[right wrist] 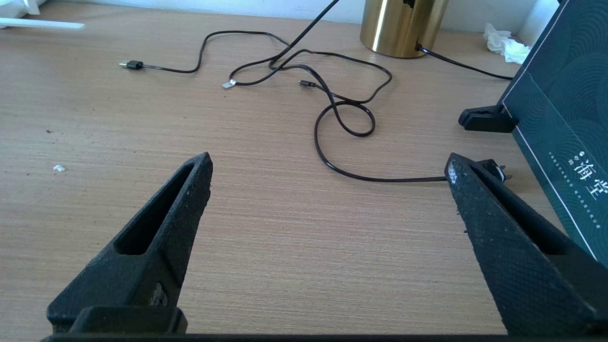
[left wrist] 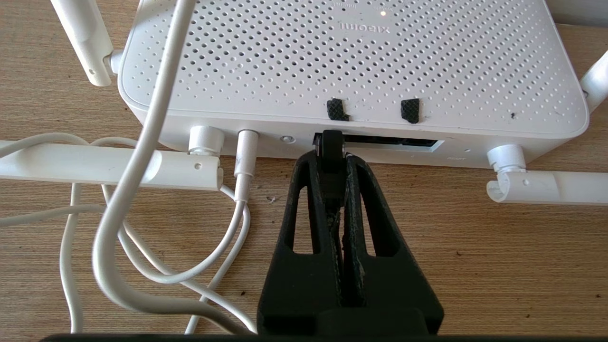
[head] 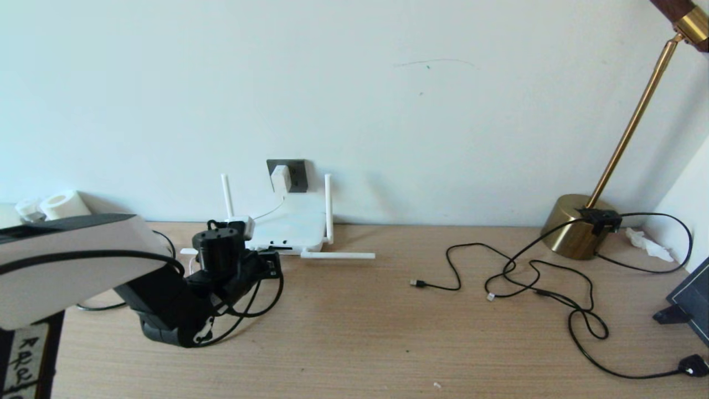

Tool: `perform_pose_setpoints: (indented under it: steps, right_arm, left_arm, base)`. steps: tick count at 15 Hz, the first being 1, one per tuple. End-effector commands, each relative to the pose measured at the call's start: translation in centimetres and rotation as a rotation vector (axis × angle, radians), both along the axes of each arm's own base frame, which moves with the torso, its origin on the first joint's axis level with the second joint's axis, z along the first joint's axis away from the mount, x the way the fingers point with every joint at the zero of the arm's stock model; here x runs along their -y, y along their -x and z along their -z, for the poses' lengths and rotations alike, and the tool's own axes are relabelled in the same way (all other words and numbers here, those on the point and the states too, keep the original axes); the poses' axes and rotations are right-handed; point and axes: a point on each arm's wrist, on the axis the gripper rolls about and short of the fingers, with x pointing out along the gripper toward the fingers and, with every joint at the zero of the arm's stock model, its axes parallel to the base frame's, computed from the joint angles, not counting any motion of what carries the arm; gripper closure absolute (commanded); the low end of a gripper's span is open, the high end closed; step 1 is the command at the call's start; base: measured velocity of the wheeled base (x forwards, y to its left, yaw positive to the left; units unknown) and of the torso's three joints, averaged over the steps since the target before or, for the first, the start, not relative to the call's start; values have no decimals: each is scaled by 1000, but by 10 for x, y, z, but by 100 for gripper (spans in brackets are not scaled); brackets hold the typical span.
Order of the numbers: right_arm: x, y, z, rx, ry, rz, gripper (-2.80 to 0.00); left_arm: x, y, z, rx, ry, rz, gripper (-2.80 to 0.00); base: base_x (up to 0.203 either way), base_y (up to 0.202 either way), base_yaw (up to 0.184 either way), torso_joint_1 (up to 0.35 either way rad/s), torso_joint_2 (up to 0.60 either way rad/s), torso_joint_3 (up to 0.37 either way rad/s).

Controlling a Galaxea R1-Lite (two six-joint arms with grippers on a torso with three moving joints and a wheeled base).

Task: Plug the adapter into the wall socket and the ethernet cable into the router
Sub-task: Plug cable into router interface

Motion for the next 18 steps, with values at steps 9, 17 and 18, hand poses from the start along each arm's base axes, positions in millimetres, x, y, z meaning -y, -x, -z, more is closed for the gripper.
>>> perform_pose_setpoints:
  steps: [9, 17, 18]
  right_arm:
    - [0, 0, 0, -1, 1, 1, -280]
    - [0, 0, 0, -1, 1, 0, -280]
    - [0, 0, 0, -1, 1, 0, -280]
  left_arm:
    - [-1, -5, -1, 17, 6, -4, 0]
    - [0, -4, 2, 11, 6, -6, 0]
    - [0, -4, 2, 9, 6, -4, 0]
  base:
    - [0, 0, 0, 0, 0, 0]
    - [0, 0, 0, 0, 0, 0]
    - [0, 0, 0, 0, 0, 0]
